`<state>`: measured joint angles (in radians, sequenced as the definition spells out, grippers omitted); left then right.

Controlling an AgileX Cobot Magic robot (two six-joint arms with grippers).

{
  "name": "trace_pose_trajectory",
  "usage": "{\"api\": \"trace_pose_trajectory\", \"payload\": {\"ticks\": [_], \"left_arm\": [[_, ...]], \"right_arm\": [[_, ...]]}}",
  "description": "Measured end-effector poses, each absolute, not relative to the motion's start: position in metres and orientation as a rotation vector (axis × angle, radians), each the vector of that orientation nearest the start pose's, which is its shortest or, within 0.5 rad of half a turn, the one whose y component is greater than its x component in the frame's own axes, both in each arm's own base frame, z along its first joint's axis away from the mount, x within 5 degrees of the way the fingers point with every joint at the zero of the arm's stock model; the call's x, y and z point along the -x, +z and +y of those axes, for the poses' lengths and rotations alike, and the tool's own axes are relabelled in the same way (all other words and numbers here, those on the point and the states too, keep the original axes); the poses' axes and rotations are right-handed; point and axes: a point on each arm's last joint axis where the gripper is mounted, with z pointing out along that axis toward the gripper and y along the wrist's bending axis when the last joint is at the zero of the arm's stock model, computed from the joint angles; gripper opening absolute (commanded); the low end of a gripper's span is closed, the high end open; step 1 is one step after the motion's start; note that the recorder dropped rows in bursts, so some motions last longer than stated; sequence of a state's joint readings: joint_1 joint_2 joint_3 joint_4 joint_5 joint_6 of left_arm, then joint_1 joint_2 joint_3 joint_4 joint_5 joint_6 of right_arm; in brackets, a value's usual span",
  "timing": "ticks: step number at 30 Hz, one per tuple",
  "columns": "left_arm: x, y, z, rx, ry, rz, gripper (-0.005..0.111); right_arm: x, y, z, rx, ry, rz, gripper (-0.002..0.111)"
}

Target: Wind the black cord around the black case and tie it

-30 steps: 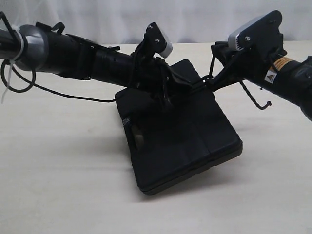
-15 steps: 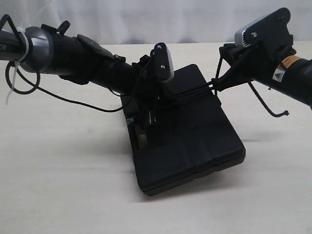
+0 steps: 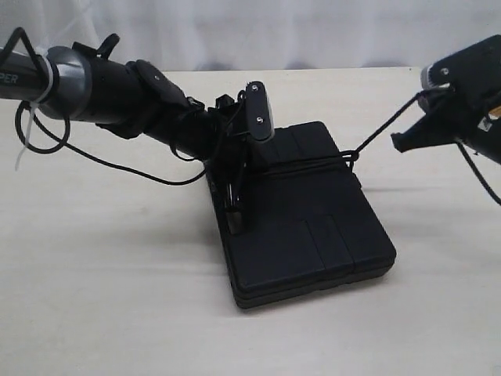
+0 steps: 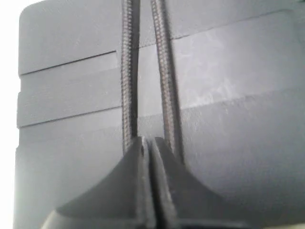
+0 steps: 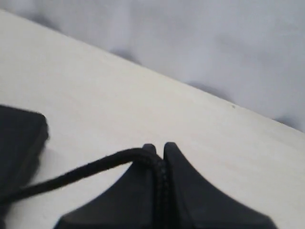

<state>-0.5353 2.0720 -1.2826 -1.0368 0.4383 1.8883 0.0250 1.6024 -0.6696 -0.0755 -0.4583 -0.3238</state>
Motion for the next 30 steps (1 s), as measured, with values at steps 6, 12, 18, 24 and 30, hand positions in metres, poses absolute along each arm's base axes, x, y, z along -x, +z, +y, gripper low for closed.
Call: {"api": "trace_pose_trajectory", "payload": {"ticks": [6,12,18,24,30], "left_arm": [[-0.349,0.139,-0.246,-1.714,-0.31,1.74,0.0],[-0.349,0.139,-0.245,-1.719,-0.307,1.738,0.0],[-0.349,0.139,-0.245,-1.716,-0.308,1.74,0.0],[-0.349,0.139,-0.245,-1.718,-0.304,1.739,0.0],[-0.349,0.139,-0.245,-1.718,-0.304,1.739,0.0]], "right_arm": [[-0.323,0.161,-0.023,0.431,-0.428,2.015,0.024],[-0.323,0.166,-0.041,0.209,-0.547,2.002,0.069],[-0.318,0.171,-0.058,-0.096,-0.631,1.967,0.076],[-0.313,0.169,-0.064,-0.226,-0.647,1.985,0.076],[-0.305,0.168,-0.075,-0.435,-0.714,1.97,0.076]]}}
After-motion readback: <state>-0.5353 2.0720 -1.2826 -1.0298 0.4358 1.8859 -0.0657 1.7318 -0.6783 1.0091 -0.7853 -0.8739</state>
